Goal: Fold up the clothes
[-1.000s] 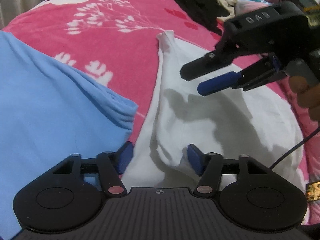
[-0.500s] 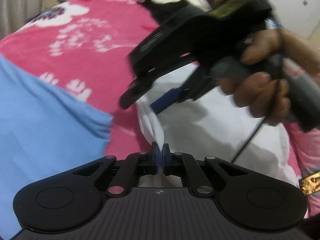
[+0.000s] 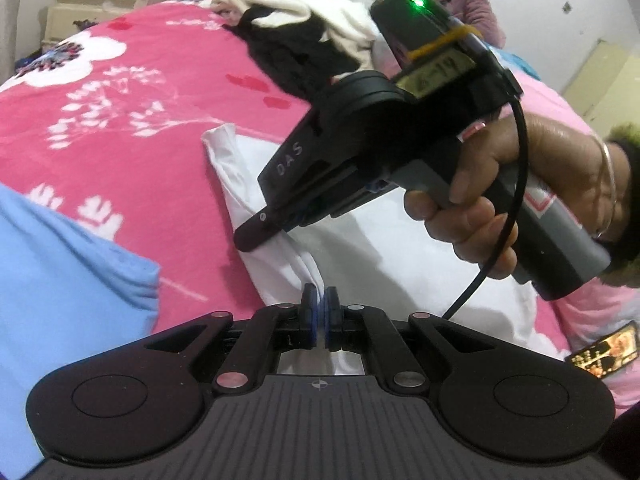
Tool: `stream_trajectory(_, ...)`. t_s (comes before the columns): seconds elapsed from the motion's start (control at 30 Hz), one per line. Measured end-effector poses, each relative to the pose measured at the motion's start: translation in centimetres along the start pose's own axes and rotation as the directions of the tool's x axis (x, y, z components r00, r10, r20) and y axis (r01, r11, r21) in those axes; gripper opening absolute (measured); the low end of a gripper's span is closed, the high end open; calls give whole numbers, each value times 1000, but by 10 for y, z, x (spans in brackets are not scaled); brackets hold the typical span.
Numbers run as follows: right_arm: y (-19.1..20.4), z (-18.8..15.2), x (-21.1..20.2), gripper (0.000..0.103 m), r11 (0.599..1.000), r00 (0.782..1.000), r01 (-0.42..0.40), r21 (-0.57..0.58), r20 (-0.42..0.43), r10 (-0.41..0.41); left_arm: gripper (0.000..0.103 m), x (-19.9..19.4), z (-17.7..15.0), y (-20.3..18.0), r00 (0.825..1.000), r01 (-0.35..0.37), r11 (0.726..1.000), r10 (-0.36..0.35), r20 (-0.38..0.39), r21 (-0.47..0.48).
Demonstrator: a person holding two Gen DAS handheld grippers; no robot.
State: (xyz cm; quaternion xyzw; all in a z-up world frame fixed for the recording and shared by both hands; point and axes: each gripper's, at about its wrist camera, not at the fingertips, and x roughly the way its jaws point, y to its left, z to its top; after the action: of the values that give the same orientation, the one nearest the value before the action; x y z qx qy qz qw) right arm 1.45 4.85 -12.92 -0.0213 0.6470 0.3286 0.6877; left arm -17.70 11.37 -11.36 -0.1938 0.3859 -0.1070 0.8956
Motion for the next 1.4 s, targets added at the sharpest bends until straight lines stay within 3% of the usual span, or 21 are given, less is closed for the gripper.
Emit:
stream_trajectory(0.43,-62,-42,-73,2,994,976,-52,92,216,31,1,32,19,-43,984,171,984,-169,-56,39)
stream_trajectory(0.9,-153,-115,-133,2,979,927,2,203,366,-78,1,105,25,-123,920,355,923,-316,-233,150)
stream_trajectory(1.4,-231,-179,-177,2,955,880,37,296,443,-171,1,154,21,-201,869,451,860,-361,-339,240)
